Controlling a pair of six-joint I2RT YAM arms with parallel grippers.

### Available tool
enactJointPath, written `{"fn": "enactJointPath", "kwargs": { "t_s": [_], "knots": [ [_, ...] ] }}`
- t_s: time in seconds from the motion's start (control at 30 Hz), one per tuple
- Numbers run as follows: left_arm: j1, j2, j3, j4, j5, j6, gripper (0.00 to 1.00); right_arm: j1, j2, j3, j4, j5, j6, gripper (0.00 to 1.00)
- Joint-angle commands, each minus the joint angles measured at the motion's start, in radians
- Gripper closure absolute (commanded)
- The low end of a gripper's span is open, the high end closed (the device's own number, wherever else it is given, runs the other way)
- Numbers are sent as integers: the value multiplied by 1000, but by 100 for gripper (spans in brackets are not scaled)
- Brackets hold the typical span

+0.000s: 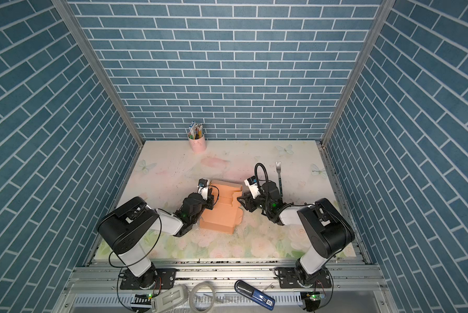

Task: Fold the paper box
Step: 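Release the far wall with the right gripper and lift it away from the box, then grasp the box wall edge nearest the right gripper with the right gripper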

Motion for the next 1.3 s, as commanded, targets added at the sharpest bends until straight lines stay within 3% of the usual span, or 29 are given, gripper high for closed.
{"fn": "enactJointPath", "kwargs": {
  "t_s": [0.0, 0.37, 0.5, 0.9, 1.1, 1.27],
  "knots": [
    [-3, 10, 9, 16, 6, 0, 100, 28, 7, 28, 23, 117, -28, 51],
    [-6, 7, 7, 21, 2, 2, 100, 154, 11, 27, 96, 524, -9, 54],
    [-7, 3, 2, 25, -1, 2, 100, 196, 5, 41, 85, 682, 17, 61],
    [-13, -13, -1, 16, -9, -3, 100, 275, 38, 87, 15, 922, 78, 82],
    [-48, -81, 22, -115, -69, -24, 100, 299, 43, 127, -55, 987, 98, 93],
    [-88, -145, 50, -255, -88, -22, 89, 302, 1, 146, -152, 971, 118, 100]
  ]
}}
